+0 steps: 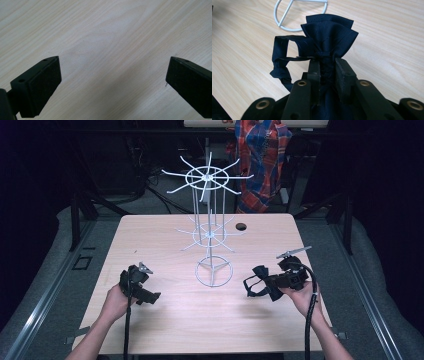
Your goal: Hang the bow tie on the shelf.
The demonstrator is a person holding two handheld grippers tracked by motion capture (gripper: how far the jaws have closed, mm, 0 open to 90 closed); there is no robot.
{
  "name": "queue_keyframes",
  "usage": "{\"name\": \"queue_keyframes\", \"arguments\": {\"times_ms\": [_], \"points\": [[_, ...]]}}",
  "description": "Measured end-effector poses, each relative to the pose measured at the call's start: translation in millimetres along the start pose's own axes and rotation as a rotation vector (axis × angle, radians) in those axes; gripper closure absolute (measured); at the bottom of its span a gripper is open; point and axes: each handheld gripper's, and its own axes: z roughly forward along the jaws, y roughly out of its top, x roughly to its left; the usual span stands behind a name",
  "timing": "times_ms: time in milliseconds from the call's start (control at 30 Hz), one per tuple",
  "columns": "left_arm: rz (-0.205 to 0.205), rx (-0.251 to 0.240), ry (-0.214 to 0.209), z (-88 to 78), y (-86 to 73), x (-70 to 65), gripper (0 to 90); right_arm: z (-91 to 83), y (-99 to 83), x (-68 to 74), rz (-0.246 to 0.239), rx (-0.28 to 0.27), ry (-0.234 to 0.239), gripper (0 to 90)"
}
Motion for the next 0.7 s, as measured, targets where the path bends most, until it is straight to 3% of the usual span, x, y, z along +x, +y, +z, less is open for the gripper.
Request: {"name": "queue_keyframes", "arguments": {"times_ms": [433, 700], "points": [[-0.003, 0.002, -0.006, 1.1, 0.2, 0.4, 0.1, -1.9, 18.3, -6.3, 0.035, -0.028, 0.01, 75.4], [0.005, 0.008, -0.01, 2.2, 1.1, -0.8, 0.1, 3.0, 26.0, -1.9, 0.043, -0.054, 0.05, 75.4]]}}
